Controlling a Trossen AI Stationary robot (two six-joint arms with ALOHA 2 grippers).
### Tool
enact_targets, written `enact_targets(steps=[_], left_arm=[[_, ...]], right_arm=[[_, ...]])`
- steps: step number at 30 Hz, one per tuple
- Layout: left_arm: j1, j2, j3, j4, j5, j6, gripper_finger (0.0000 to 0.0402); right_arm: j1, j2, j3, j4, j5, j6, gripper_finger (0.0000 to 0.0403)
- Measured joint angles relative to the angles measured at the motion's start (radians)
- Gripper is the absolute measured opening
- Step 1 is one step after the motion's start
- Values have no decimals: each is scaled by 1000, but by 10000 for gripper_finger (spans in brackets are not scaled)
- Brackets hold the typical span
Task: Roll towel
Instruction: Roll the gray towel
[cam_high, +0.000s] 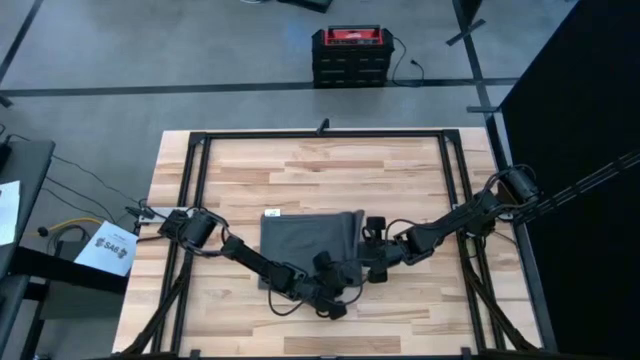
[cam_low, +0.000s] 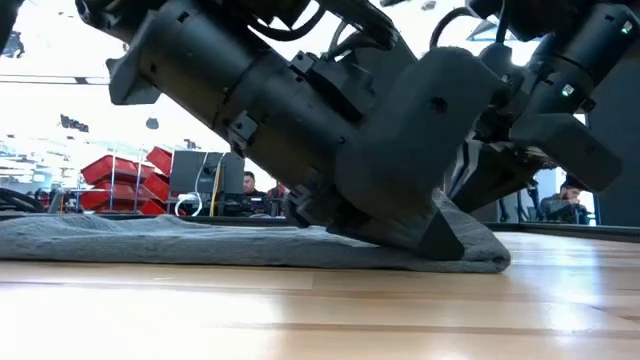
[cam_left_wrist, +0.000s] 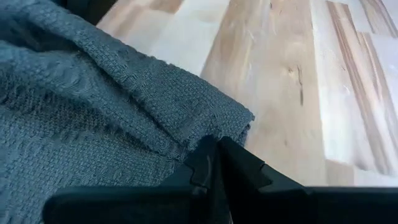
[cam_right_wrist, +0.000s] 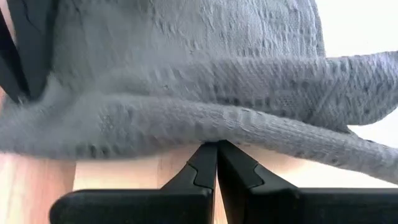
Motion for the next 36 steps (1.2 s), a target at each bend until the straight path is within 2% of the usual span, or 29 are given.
enact_targets(steps=[5,12,30,36], left_arm=[[-3,-20,0,-29,5,-2,15],[-3,-20,0,-26,-2,-2,15],[-24,-20,0,-24,-17,-15,15],[-24,-20,0,-24,-14,-15,15]], right_arm=[[38,0,0,-61,-5,23,0],[79,0,0,64,-21,-21,0],[-34,4,0,157,-162,-127,0],[-49,92,0,265,-198,-170,0]])
